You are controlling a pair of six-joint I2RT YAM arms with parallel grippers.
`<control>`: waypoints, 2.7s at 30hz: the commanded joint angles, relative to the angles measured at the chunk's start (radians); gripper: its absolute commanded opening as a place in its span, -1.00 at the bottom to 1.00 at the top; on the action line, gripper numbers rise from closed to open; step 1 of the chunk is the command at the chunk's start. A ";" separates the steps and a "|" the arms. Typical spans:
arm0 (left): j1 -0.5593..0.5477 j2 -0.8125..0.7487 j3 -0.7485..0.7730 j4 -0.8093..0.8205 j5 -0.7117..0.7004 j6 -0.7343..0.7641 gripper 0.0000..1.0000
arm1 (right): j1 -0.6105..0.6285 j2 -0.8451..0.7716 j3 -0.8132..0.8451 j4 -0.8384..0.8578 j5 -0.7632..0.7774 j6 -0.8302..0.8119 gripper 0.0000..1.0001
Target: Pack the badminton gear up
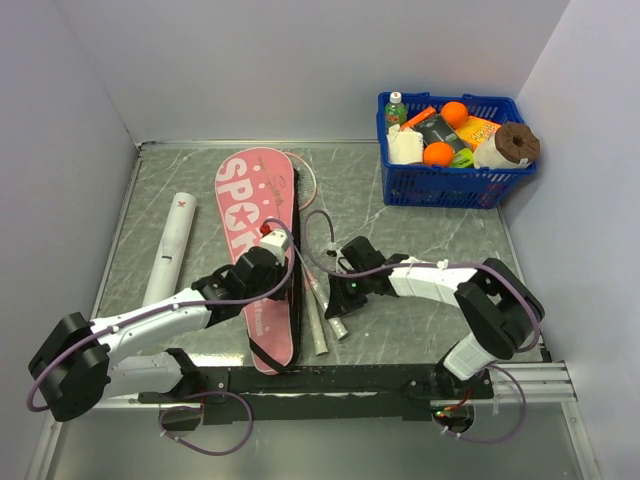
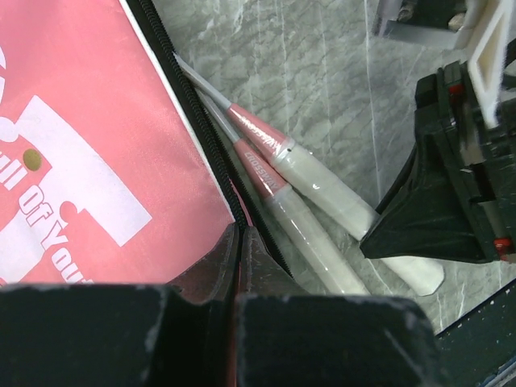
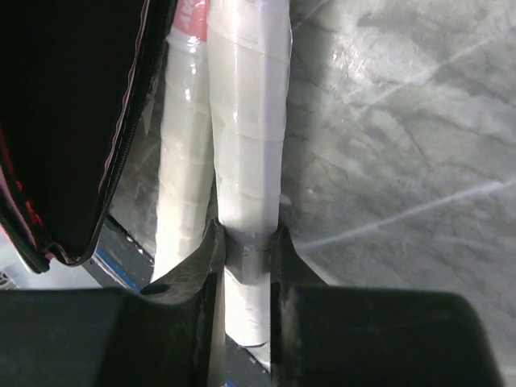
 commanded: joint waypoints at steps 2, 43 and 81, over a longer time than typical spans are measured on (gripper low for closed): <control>-0.023 -0.018 -0.006 0.059 0.002 0.013 -0.98 | 0.012 -0.119 0.067 -0.093 0.064 0.031 -0.90; -0.086 -0.090 -0.073 0.155 0.054 0.054 -0.98 | 0.255 -0.077 0.155 -0.007 0.166 0.232 0.05; -0.122 -0.044 -0.119 0.226 0.019 0.106 -0.98 | 0.249 -0.100 -0.088 0.209 0.058 0.299 -0.27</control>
